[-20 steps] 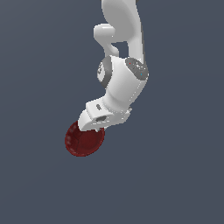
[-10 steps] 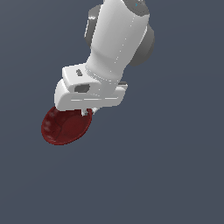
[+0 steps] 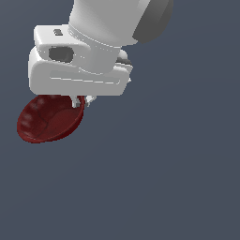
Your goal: Pick up the object and move it to a goal position.
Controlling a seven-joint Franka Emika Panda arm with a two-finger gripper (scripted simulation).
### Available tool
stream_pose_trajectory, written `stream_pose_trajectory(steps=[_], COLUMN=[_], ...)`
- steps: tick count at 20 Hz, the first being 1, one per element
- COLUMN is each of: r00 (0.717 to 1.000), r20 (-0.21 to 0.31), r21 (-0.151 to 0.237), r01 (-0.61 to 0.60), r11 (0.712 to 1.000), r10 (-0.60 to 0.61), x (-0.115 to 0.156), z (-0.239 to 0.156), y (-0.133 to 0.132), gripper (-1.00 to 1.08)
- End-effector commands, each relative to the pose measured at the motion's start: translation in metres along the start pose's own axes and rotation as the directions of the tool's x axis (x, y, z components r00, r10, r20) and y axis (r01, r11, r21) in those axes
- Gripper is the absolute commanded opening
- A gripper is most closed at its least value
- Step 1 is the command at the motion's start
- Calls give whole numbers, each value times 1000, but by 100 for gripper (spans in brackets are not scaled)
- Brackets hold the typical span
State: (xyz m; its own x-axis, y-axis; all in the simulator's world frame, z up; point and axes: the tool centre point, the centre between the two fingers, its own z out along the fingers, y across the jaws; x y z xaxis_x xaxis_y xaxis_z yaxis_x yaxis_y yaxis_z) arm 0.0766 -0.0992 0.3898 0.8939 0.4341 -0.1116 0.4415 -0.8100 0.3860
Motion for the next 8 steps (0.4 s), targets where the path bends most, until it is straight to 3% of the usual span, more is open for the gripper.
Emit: stream_pose_trajectory(steps=[1,8], r00=[1000,1000], r20=[-1,-1], r21=[-1,-3], r01=[0,-1], r11=[1000,1000], r10=[0,1], x=[-1,-2], z=[-9,-17], y=[7,13], gripper=[-100,-100])
